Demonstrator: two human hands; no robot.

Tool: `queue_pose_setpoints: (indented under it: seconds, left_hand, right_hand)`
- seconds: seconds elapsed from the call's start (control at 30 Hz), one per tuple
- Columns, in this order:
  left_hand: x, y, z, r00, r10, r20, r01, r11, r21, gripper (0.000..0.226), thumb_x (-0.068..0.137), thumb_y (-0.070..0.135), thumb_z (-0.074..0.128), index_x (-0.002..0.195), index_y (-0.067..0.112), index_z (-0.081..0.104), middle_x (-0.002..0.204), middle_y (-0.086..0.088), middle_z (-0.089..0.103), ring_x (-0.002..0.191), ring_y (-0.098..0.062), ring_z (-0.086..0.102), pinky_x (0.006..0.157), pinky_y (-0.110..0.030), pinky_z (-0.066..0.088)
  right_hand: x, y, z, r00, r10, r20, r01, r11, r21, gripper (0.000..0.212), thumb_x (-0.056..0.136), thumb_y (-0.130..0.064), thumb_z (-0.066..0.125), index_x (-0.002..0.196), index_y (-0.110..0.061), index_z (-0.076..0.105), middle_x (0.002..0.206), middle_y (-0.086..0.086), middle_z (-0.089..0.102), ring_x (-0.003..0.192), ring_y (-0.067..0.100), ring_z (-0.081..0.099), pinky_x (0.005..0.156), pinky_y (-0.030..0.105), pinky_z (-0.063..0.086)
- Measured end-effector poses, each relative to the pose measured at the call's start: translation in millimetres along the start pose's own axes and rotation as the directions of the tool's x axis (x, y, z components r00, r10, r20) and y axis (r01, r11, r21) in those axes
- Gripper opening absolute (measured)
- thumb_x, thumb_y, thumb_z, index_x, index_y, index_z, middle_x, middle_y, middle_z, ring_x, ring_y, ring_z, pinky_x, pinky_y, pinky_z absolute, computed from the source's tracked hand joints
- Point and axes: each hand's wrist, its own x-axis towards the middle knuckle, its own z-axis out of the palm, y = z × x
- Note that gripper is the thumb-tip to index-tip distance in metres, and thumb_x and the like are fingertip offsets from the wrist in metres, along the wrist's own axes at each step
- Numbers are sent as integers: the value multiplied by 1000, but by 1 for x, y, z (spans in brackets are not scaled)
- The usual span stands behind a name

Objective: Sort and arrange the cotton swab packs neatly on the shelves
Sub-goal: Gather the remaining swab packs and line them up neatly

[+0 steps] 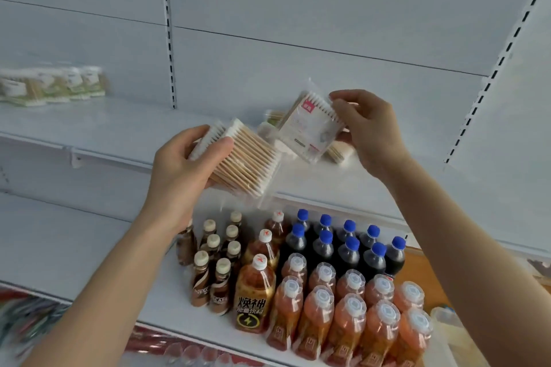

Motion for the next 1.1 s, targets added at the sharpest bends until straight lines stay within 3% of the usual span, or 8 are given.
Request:
queue_pose_setpoints:
  seconds: [0.27, 0.4, 0.53, 0.73, 0.87, 0.93, 1.0, 1.1]
  left_hand:
    - [-6, 31, -159, 973, 25, -230, 3, 993, 121, 16, 84, 15, 65, 90, 30, 63, 82, 11, 68, 69, 1, 66, 56, -18, 53]
    - [-15, 55, -261, 938, 55, -341, 28, 972, 233, 16, 85, 14, 64, 92, 28, 62, 86, 6, 66, 66, 2, 65, 54, -15, 52]
    - [-26, 76, -363, 887, 107, -449, 76, 926, 370, 28, 85, 19, 65, 112, 19, 61, 96, 4, 67, 82, -9, 65, 60, -19, 55]
    - [-41, 96, -487, 782, 139, -607, 165, 894, 417, 17, 83, 20, 66, 95, 31, 60, 97, 6, 66, 91, -16, 64, 81, -41, 54]
    - [-38, 95, -553, 720, 179, -671, 212, 864, 457, 31, 86, 20, 63, 116, 19, 57, 101, 2, 63, 91, -13, 62, 70, -28, 56]
    - [-29, 91, -584, 708, 180, -683, 244, 845, 475, 35, 86, 21, 62, 120, 17, 56, 100, 6, 62, 90, -10, 61, 67, -23, 54]
    - [-15, 87, -618, 689, 193, -699, 265, 830, 491, 40, 86, 23, 63, 124, 15, 56, 105, 1, 62, 95, -13, 61, 75, -30, 55]
    - [13, 80, -672, 648, 218, -729, 294, 812, 504, 45, 84, 25, 64, 127, 15, 56, 109, -1, 62, 99, -15, 61, 78, -33, 55]
  right_hand:
    - [-23, -30, 190, 954, 15, 298, -40, 996, 77, 15, 97, -21, 44, 87, -16, 54, 73, 3, 58, 55, 10, 60, 49, 31, 56]
    - [-46, -48, 302, 863, -17, 505, -51, 991, 122, 13, 96, -20, 48, 95, -11, 57, 78, 6, 60, 62, 10, 63, 52, 26, 56]
    - [-64, -67, 411, 738, -47, 673, -64, 988, 139, 14, 91, -9, 56, 103, -15, 57, 82, 1, 58, 61, 4, 62, 57, 21, 56]
    - [-81, -86, 552, 640, -136, 757, -3, 984, 180, 19, 88, -4, 58, 102, -17, 58, 99, -3, 56, 73, 11, 62, 60, 22, 57]
    - [-85, -85, 638, 565, -182, 805, 45, 981, 191, 22, 89, -4, 57, 107, -17, 55, 105, 1, 53, 79, 15, 61, 65, 23, 56]
    - [-82, -80, 683, 539, -210, 816, 95, 977, 189, 25, 89, -6, 58, 108, -20, 54, 106, 8, 53, 86, 24, 61, 71, 31, 57]
    - [-76, -77, 730, 532, -229, 815, 122, 973, 194, 28, 87, -7, 61, 112, -19, 54, 110, 10, 54, 94, 28, 61, 82, 41, 55]
    - [-64, -72, 800, 539, -255, 803, 140, 967, 213, 34, 86, -7, 63, 119, -8, 55, 104, 2, 56, 93, 19, 56, 87, 38, 50]
